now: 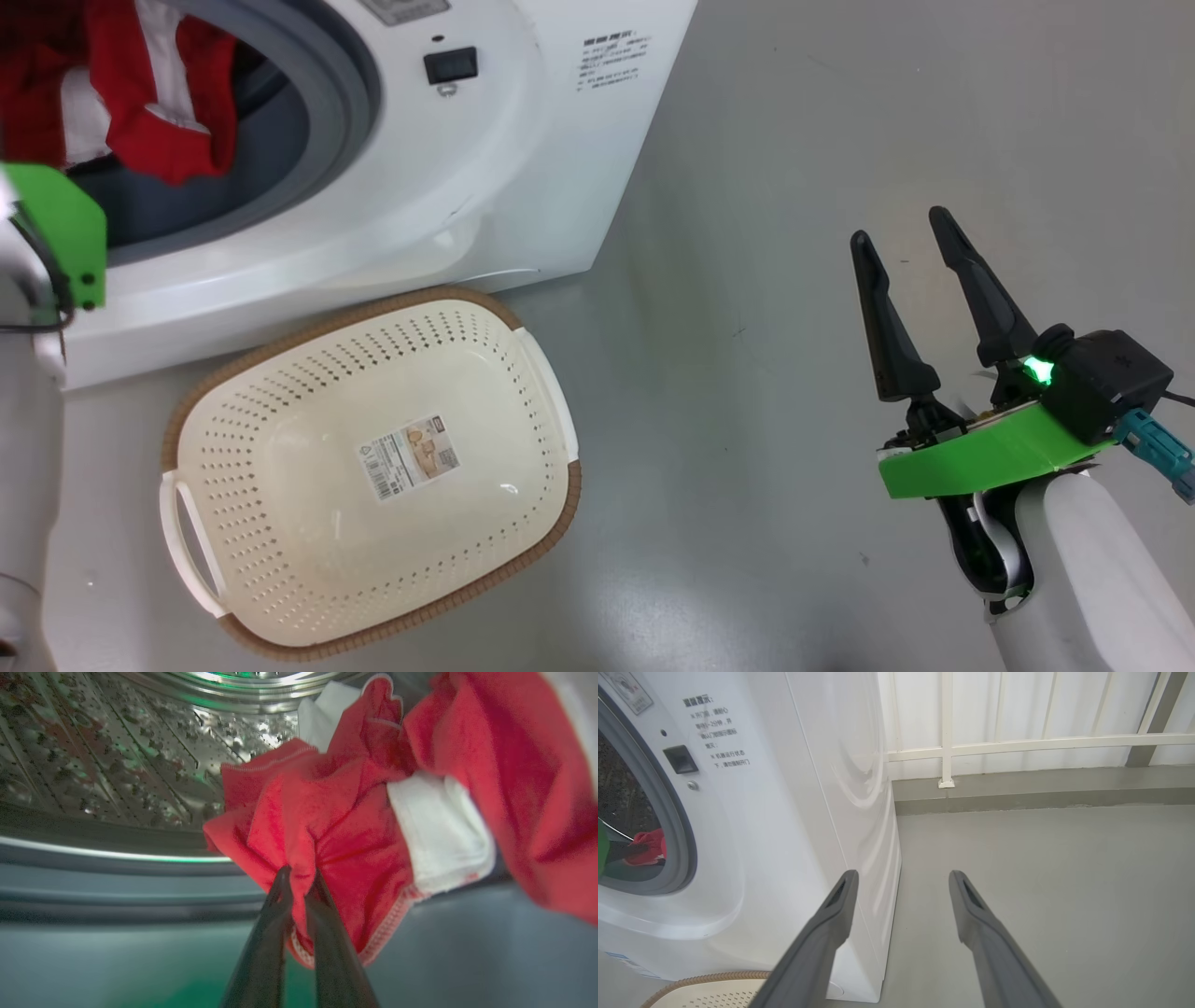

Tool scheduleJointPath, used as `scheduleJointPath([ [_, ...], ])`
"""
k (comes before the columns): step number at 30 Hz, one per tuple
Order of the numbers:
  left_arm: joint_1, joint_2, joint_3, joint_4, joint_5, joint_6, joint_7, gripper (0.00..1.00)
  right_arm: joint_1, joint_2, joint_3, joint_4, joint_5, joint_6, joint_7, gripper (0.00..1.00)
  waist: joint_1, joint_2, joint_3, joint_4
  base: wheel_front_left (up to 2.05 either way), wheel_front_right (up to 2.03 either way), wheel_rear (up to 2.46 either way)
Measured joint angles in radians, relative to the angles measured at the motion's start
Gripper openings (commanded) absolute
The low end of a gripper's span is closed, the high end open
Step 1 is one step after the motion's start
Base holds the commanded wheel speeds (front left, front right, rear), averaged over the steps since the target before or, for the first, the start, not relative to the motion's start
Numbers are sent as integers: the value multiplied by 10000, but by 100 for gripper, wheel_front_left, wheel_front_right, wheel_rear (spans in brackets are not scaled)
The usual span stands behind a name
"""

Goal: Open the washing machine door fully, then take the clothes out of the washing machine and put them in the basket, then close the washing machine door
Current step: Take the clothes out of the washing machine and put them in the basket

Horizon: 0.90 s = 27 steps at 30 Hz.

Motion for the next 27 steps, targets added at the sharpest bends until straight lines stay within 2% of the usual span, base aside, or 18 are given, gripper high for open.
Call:
scheduleJointPath([
  [2, 2, -6, 278, -153, -408, -38, -454, 0, -1, 2, -8, 35, 0, 0, 0, 100, 0, 0, -19, 4, 0, 0, 0],
  [5, 146, -144, 1047, -401, -1411, -422, -1467, 0, -1, 8, -33, 65, 2, 0, 0, 100, 0, 0, -107, 28, 0, 0, 0],
  [9, 610, -332, 1639, -596, -2140, -698, -2491, 0, 0, 13, -81, 69, 2, 0, 0, 100, 0, 0, -237, 72, 0, 0, 0],
  [14, 1040, -570, 2251, -1018, -3058, -1402, -2991, 0, 4, 4, -230, 81, 2, 0, 0, 100, 0, 1, -420, 183, 0, 0, 0],
  [18, 1640, -700, 2359, -2019, -3239, -1841, -3072, 0, 9, -12, -253, 121, 2, -2, 0, 100, 0, 0, -574, 298, 0, 0, 0],
  [22, 2537, -809, 2334, -3810, -3003, -1755, -3081, 0, 15, -31, -242, 171, 2, -2, 0, 100, 0, 0, -770, 418, 0, 0, 0],
  [27, 3754, -1308, 2556, -5497, -2997, -1693, -3083, 0, 48, -63, -211, 232, 2, 0, 0, 100, 0, 0, -1096, 535, 0, 0, 0],
])
